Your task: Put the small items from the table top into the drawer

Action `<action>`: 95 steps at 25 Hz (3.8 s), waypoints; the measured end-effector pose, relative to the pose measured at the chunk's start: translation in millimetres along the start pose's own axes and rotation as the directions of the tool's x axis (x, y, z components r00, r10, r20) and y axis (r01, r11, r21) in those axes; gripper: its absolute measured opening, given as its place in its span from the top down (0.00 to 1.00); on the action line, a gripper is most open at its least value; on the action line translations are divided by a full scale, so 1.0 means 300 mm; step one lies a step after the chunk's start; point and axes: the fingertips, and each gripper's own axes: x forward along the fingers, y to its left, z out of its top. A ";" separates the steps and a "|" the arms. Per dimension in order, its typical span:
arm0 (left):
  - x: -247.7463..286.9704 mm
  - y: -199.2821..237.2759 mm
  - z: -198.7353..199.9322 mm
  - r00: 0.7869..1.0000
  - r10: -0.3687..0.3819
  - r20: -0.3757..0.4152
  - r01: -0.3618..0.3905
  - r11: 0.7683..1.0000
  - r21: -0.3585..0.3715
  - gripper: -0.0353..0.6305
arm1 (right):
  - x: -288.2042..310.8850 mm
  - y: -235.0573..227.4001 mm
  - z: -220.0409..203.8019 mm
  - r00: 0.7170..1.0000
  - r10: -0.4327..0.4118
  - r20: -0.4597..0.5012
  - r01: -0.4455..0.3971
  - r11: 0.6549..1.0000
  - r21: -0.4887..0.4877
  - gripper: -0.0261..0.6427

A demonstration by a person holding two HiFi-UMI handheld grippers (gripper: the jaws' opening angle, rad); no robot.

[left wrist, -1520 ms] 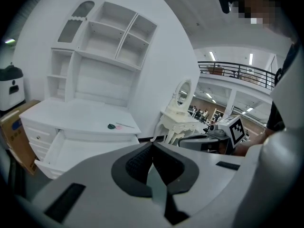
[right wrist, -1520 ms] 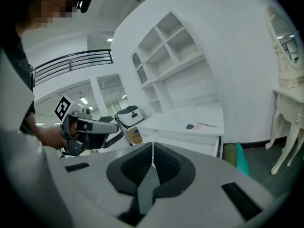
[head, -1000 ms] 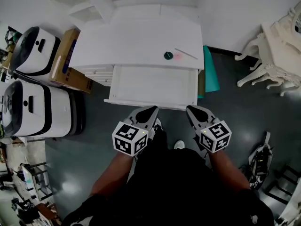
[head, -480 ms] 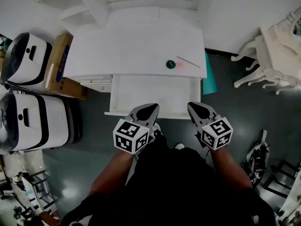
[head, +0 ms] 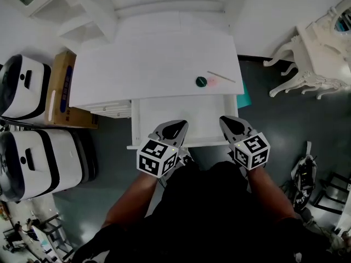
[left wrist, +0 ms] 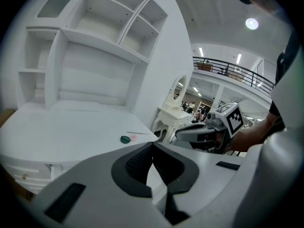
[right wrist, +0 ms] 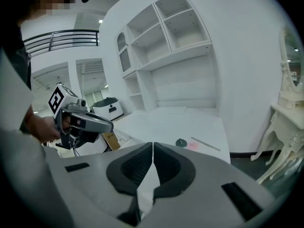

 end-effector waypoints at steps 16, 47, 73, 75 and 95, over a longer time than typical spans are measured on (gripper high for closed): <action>-0.007 0.127 -0.036 0.999 0.051 0.000 -0.051 0.997 -0.054 0.94 | 0.110 -0.085 0.045 0.998 -0.050 -0.027 0.048 0.997 -0.067 0.92; 0.280 0.046 -0.006 0.973 0.212 -0.090 -0.220 0.971 -0.098 0.94 | 0.435 -0.678 -0.163 0.950 -0.070 -0.306 -0.062 0.914 -0.401 0.92; 0.230 0.095 -0.100 0.953 0.268 -0.138 -0.292 0.936 -0.199 0.94 | 0.628 -0.748 -0.230 0.860 0.026 -0.509 -0.293 0.842 -0.452 0.84; 0.223 0.099 -0.102 0.953 0.271 -0.137 -0.295 0.934 -0.201 0.94 | 0.630 -0.752 -0.230 0.862 0.028 -0.505 -0.286 0.851 -0.440 0.83; 0.204 0.083 -0.097 0.955 0.270 -0.121 -0.290 0.937 -0.195 0.94 | 0.608 -0.724 -0.239 0.866 -0.004 -0.501 -0.250 0.863 -0.438 0.90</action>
